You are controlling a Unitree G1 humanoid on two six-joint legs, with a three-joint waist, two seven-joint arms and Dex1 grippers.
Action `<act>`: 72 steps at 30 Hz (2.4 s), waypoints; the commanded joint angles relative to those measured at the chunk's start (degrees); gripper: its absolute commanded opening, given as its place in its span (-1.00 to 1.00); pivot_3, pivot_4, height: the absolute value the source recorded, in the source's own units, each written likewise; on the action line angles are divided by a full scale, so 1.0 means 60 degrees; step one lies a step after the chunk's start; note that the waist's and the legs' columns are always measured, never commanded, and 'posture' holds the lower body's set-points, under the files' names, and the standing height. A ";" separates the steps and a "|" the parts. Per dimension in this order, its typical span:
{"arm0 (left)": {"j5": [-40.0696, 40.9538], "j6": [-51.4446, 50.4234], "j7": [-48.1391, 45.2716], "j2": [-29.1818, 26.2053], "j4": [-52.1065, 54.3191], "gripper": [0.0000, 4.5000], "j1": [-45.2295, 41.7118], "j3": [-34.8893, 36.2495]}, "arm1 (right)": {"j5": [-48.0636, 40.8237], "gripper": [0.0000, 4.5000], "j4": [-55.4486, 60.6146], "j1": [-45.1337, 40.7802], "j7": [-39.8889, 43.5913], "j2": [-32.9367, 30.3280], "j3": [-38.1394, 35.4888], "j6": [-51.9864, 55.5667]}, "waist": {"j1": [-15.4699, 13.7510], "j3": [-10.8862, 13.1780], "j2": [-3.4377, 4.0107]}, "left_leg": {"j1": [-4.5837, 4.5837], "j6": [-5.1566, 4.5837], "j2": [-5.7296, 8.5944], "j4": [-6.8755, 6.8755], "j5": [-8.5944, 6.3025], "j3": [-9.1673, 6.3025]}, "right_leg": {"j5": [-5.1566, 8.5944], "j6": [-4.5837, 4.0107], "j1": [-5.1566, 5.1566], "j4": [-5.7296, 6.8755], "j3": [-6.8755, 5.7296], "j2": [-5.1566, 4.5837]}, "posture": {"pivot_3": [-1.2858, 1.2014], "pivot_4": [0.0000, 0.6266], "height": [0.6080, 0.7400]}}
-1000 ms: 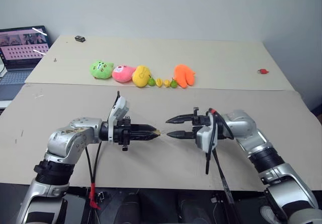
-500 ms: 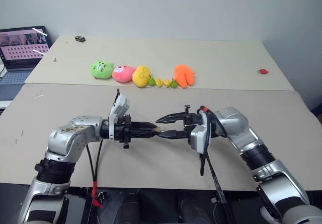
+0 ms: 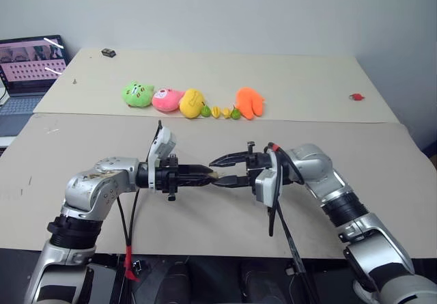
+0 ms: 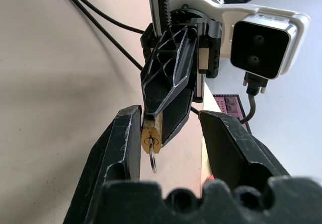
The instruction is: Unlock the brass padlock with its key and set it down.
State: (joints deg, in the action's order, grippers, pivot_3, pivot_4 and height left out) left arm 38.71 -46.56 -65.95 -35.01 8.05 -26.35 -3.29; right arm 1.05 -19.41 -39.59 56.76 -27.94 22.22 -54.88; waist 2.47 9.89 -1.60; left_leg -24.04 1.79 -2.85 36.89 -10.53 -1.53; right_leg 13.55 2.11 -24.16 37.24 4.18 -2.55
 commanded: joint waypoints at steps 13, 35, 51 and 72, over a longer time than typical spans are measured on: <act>0.0338 -0.0032 -0.0018 -0.0085 0.0314 -0.63 -0.0026 0.0101 | -0.0021 -0.11 -0.0278 -0.0355 -0.0200 -0.0163 -0.0101 -0.0621 | -0.0001 0.0000 0.0000 | 0.0000 0.0000 0.0000 0.0000 0.0000 0.0000 | 0.0000 -0.0001 0.0000 0.0000 0.0000 0.0000 | 0.03 -0.52 0.65; 0.0361 -0.0117 -0.0006 -0.0150 0.0206 -0.04 -0.0011 -0.0019 | 0.0551 -0.96 -0.0571 -0.0292 -0.0644 -0.0199 -0.0117 -0.0792 | 0.0000 0.0000 0.0000 | 0.0000 0.0000 0.0000 0.0000 0.0000 0.0001 | -0.0001 -0.0002 0.0000 0.0000 0.0000 0.0000 | 0.03 -0.52 0.65; -0.1109 0.2170 -0.0080 -0.0732 0.0100 1.00 0.1036 0.0117 | 0.1601 -0.96 -0.1934 -0.0647 -0.1587 -0.0930 -0.0529 -0.1296 | 0.0010 0.0000 0.0000 | 0.0004 0.0000 0.0000 -0.0001 0.0000 0.0003 | -0.0001 -0.0007 -0.0002 0.0001 0.0003 -0.0001 | 0.03 -0.52 0.65; -0.1528 0.3309 0.0762 0.0632 -0.1261 -1.00 -0.0065 0.0402 | 0.1399 -0.96 -0.1683 -0.1154 -0.1912 -0.1084 -0.0344 -0.1270 | -0.0001 0.0001 -0.0001 | 0.0007 0.0000 0.0001 -0.0002 0.0000 0.0004 | -0.0003 -0.0010 0.0004 0.0001 0.0005 -0.0001 | 0.03 -0.52 0.65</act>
State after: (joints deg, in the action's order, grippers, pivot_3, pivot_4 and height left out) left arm 29.87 -28.03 -61.86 -31.71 0.71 -24.84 -1.14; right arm 12.02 -32.71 -44.96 45.63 -34.56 20.78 -63.12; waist 2.46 9.90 -1.61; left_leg -23.99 1.79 -2.85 36.88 -10.53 -1.51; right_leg 13.53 2.05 -24.13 37.25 4.20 -2.55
